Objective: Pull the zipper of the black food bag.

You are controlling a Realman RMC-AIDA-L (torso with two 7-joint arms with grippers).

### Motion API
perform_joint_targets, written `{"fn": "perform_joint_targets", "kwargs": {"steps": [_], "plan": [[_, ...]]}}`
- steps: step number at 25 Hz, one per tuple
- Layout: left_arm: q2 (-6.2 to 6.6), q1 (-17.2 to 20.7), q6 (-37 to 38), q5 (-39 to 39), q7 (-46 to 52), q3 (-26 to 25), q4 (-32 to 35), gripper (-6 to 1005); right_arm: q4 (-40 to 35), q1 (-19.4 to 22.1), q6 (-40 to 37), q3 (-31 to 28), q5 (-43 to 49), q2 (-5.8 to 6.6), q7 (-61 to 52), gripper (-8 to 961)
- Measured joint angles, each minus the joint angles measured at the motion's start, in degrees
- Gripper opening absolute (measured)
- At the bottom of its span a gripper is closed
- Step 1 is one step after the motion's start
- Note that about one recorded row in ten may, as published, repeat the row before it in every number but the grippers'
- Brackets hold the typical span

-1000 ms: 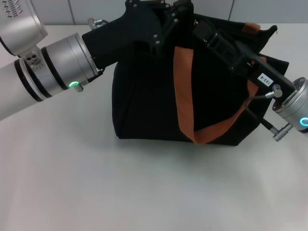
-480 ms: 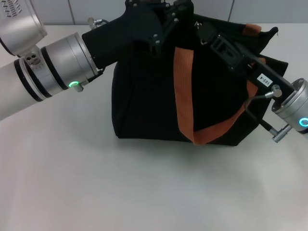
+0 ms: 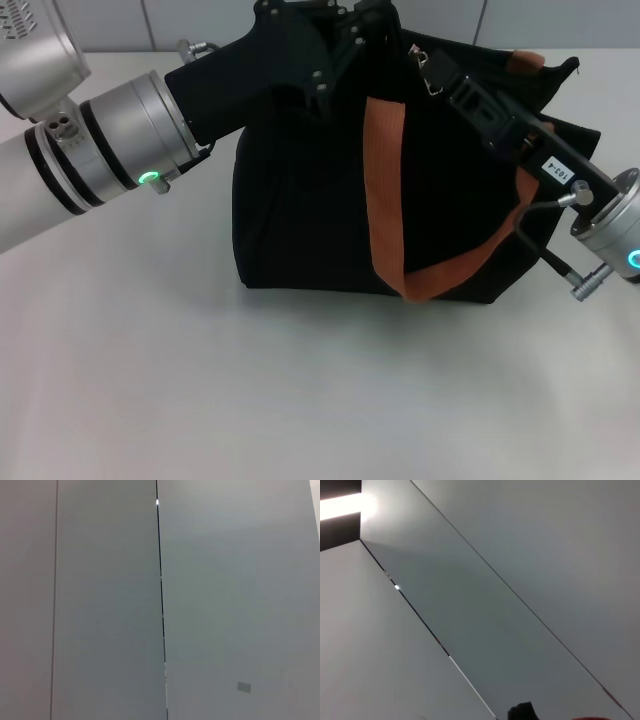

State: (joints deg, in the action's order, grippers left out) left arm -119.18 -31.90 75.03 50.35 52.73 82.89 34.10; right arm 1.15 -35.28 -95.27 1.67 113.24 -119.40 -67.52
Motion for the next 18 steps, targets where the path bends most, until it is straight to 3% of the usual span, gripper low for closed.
{"fn": "perform_joint_targets", "kwargs": {"steps": [18], "plan": [[0.00, 0.2, 0.0, -0.1, 0.0, 0.0, 0.2, 96, -3.2, 3.4, 1.6, -2.2, -0.1, 0.15, -3.9, -2]]}}
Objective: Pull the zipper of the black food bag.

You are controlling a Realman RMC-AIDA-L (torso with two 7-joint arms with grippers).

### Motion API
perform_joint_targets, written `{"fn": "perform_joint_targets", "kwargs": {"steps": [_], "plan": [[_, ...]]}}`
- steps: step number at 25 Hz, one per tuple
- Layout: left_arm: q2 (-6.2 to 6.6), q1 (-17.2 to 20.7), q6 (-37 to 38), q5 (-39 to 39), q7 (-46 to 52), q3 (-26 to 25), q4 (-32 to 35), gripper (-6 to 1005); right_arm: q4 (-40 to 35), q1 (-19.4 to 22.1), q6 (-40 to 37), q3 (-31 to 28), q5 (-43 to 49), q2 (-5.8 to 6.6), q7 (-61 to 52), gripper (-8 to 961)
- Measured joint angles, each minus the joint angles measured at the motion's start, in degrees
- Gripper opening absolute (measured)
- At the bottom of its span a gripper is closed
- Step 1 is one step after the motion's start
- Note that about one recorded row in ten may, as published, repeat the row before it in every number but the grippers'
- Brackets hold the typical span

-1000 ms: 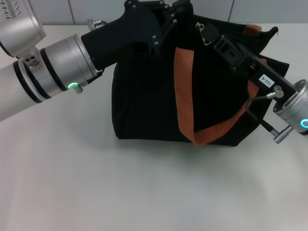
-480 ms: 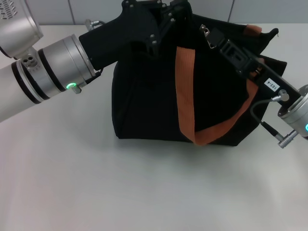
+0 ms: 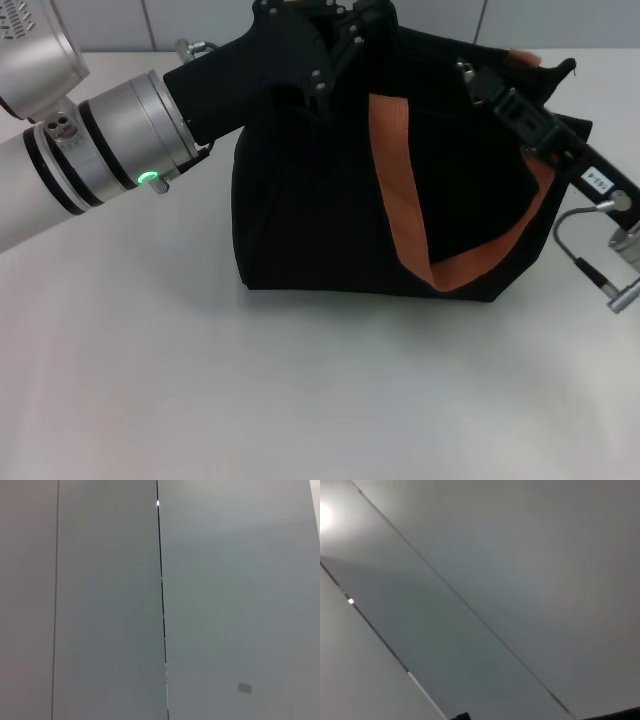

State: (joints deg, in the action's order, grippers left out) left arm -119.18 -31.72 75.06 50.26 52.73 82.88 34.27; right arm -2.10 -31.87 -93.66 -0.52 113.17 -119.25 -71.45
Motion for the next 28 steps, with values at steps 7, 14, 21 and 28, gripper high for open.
{"fn": "perform_joint_targets", "kwargs": {"steps": [7, 14, 21, 28], "plan": [[0.00, 0.1, 0.0, -0.1, -0.1, -0.1, 0.0, 101, -0.5, 2.0, -0.7, -2.1, -0.1, 0.01, -0.5, -3], [0.00, 0.1, 0.0, -0.9, -0.8, -0.1, -0.2, 105, -1.8, 3.6, -0.8, -3.4, -0.1, 0.07, -1.6, -3], [0.00, 0.1, 0.0, -0.9, -0.9, 0.0, -0.3, 110, -3.2, 6.1, -4.3, -6.3, -0.1, 0.07, -0.6, -3], [0.00, 0.1, -0.1, -1.0, -0.9, 0.1, -0.6, 115, -4.2, 8.4, -13.9, -8.4, -0.1, -0.01, 7.0, 54]]}}
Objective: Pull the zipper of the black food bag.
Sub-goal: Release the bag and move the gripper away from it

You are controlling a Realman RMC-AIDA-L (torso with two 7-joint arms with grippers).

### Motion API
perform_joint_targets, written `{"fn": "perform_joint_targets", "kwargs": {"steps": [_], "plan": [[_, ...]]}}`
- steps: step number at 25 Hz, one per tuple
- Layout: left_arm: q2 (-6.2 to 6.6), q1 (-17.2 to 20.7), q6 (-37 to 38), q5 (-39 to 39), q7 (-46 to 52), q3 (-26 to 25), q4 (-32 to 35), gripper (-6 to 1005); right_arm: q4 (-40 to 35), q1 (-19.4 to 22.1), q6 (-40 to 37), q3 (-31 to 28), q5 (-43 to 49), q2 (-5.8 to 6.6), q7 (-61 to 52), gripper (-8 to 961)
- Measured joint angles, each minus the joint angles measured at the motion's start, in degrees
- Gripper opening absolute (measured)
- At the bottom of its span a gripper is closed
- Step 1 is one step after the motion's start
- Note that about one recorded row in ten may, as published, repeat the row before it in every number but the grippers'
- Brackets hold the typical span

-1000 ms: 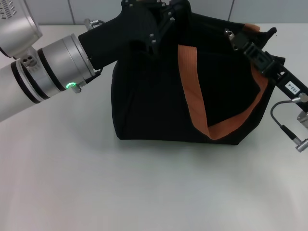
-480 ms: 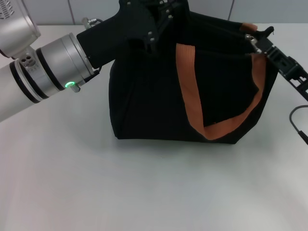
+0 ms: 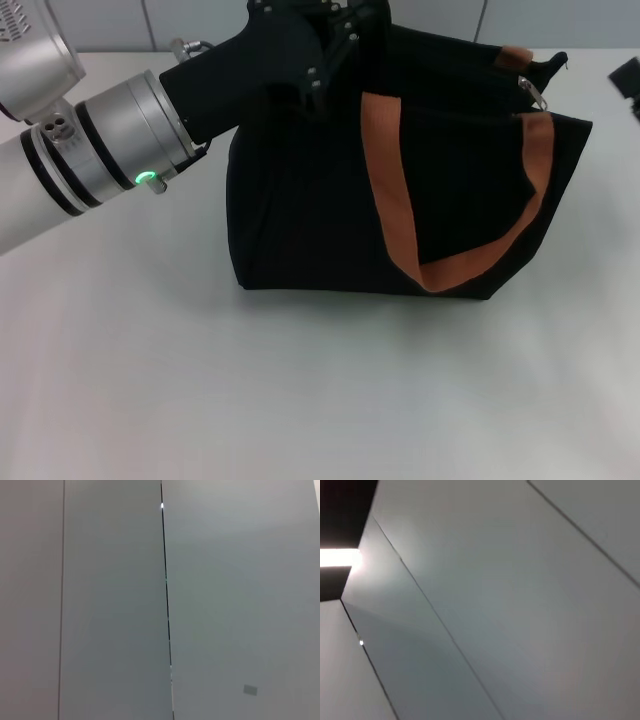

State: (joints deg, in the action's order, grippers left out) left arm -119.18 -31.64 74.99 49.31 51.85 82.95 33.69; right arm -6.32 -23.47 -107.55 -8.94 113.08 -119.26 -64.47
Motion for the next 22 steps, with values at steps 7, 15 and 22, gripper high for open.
{"fn": "perform_joint_targets", "kwargs": {"steps": [7, 15, 22], "plan": [[0.00, 0.0, -0.7, 0.0, -0.1, 0.3, -0.1, 119, 0.4, 0.9, -0.9, -1.5, 0.0, -0.17, 2.3, 198], [0.00, -0.3, -5.3, -0.8, 2.2, 2.0, 0.0, 125, 1.6, 0.9, -0.5, -1.1, 0.1, -0.25, 4.3, 450], [0.00, 1.3, -4.5, -5.9, 3.0, 1.8, 0.1, 129, 1.6, 1.3, -1.1, -1.1, 0.2, -0.16, 3.9, 806]]}}
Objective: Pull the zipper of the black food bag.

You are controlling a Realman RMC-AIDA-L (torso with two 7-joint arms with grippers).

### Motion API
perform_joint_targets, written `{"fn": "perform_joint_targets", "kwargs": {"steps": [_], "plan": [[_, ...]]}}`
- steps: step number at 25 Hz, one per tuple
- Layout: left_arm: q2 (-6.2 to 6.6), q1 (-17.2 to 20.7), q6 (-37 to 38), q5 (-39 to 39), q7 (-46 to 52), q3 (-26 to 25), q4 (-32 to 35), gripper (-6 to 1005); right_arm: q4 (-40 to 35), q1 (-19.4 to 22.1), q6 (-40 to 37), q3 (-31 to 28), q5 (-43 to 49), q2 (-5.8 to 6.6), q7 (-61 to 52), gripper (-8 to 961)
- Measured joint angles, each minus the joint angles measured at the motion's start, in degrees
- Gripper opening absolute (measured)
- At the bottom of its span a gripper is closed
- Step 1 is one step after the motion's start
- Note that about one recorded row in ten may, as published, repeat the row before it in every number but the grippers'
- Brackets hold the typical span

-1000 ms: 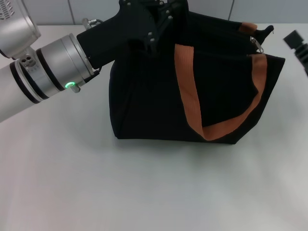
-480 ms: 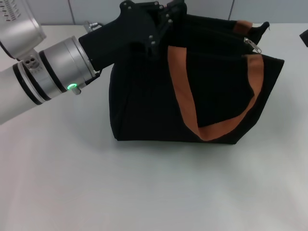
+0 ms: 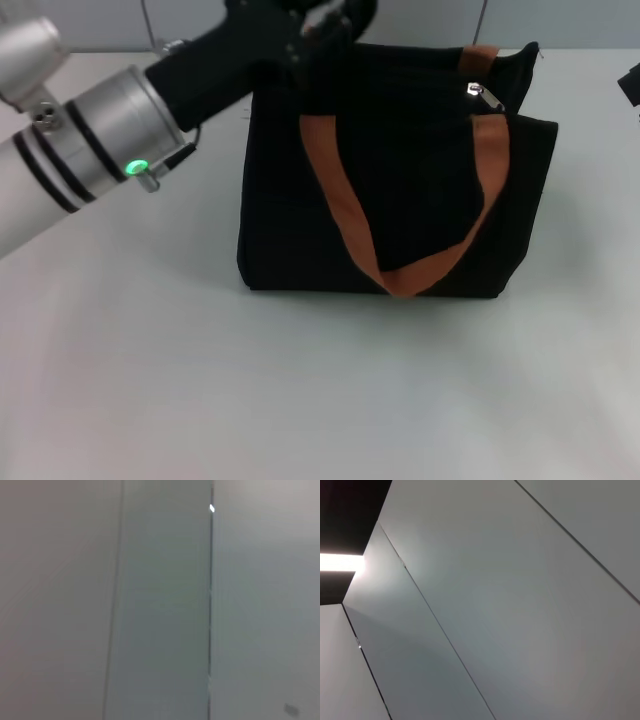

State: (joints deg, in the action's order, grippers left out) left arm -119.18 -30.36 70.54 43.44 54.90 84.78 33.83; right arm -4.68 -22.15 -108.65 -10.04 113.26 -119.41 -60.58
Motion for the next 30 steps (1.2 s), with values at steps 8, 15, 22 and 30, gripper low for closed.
{"fn": "perform_joint_targets", "kwargs": {"steps": [8, 15, 22, 30], "plan": [[0.48, 6.4, 5.9, -5.9, -0.6, -0.6, -0.2, 483, -0.2, 1.3, -3.6, 0.0, 0.2, 0.02, 4.2, 840], [0.51, 16.5, 13.7, -5.8, -2.7, -8.2, -0.3, 785, -0.4, 3.0, -7.7, 0.2, 0.4, 0.05, 7.7, 840], [3.42, 22.3, 26.5, -0.1, -2.9, -12.4, -0.3, 840, -6.9, 0.9, -12.8, 10.1, 4.5, 0.31, 11.2, 840], [6.46, 19.8, 35.0, 21.2, -1.6, -12.4, 0.1, 840, -14.0, -1.5, -6.7, 31.2, 5.8, 0.25, 11.1, 839]]}}
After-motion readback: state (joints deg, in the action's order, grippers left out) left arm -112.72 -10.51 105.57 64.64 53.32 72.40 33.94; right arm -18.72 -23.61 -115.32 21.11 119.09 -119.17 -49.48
